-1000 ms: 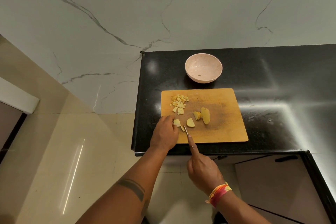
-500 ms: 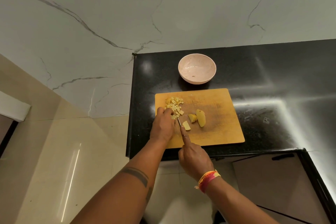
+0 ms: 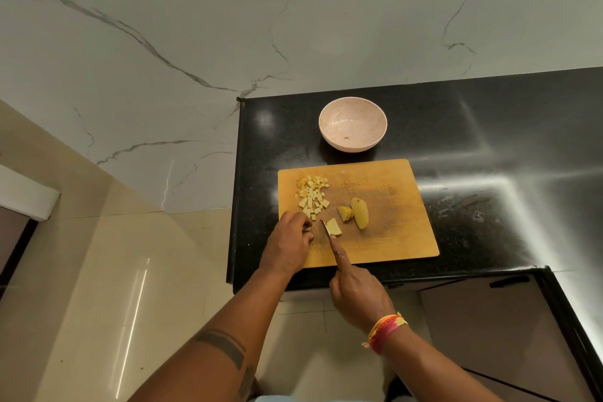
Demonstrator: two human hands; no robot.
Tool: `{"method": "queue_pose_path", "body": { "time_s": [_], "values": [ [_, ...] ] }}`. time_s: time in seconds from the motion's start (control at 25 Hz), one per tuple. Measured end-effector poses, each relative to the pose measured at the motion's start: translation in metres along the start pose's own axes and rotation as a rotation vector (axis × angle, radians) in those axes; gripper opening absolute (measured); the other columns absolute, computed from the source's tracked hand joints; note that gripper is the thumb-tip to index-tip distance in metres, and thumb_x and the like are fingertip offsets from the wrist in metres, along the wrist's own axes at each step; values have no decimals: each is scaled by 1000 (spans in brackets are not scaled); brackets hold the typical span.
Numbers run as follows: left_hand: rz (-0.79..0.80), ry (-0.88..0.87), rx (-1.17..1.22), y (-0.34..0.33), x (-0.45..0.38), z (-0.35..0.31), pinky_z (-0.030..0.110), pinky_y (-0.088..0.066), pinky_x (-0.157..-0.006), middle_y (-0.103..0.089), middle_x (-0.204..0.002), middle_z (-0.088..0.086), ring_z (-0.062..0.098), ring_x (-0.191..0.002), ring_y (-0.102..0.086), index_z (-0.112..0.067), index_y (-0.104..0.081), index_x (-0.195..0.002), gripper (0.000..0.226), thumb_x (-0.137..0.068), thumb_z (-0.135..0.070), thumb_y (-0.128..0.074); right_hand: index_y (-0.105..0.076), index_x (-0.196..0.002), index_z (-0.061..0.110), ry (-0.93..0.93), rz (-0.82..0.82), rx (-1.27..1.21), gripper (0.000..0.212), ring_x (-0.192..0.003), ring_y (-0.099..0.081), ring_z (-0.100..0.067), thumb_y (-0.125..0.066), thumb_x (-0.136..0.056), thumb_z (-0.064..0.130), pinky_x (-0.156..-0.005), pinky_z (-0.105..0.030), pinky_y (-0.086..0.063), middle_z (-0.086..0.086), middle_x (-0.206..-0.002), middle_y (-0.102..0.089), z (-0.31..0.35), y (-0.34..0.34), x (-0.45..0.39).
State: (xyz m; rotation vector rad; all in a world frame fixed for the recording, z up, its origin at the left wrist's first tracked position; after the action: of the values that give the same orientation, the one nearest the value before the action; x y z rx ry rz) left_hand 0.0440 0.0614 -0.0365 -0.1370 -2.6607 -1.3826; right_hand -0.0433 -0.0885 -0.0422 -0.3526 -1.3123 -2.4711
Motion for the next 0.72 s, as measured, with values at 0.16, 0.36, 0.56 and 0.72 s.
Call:
{"method": "queue_pose_path", "body": {
  "time_s": [0.16,0.36,0.56,0.72],
  "values": [
    [-42,14,-43,6,-21,-14,31,-52,-86,-56,-118,-1,13,-102,-55,-21,-61,-118,18,-100,-23,-60,15,-158,45,1,-10,-3,82,-57,-57,-15,-41,-101,26,-56,-39,-53,5,-67,-58,0,2,-1],
    [-124,17,-10,17,-25,-23,35,-55,-85,-56,-119,-1,15,-101,-56,-22,-57,-119,17,-103,-22,-55,13,-158,47,0,-65,-30,82,-56,-56,-16,-42,-101,26,-53,-38,-48,5,-65,-58,-9,15,9],
    [57,-123,-4,-19,-3,-39,34,-48,-103,-47,-133,-7,14,-125,-48,-30,-52,-142,44,-99,-39,-59,11,-158,49,-21,-96,-38,83,-54,-55,-15,-43,-100,25,-53,-40,-49,5,-64,-58,-22,25,15],
    [78,-85,-81,-26,-5,-41,34,-45,-106,-38,-136,-6,16,-127,-42,-34,-49,-146,51,-97,-41,-63,8,-160,46,-31,-96,-30,81,-55,-54,-13,-43,-101,25,-48,-30,-39,5,-66,-57,-24,31,17]
  ]
}}
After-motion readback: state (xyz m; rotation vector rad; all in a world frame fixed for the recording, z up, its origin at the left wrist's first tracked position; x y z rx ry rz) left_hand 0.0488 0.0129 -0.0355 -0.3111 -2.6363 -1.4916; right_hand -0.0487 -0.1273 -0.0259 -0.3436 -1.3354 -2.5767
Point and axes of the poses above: each hand's wrist, its own x-axis away from the middle knuckle, its own y-axis out of the back of the hand, z = x × y, the point moved 8 cm from there along -x, towards the middle knuckle
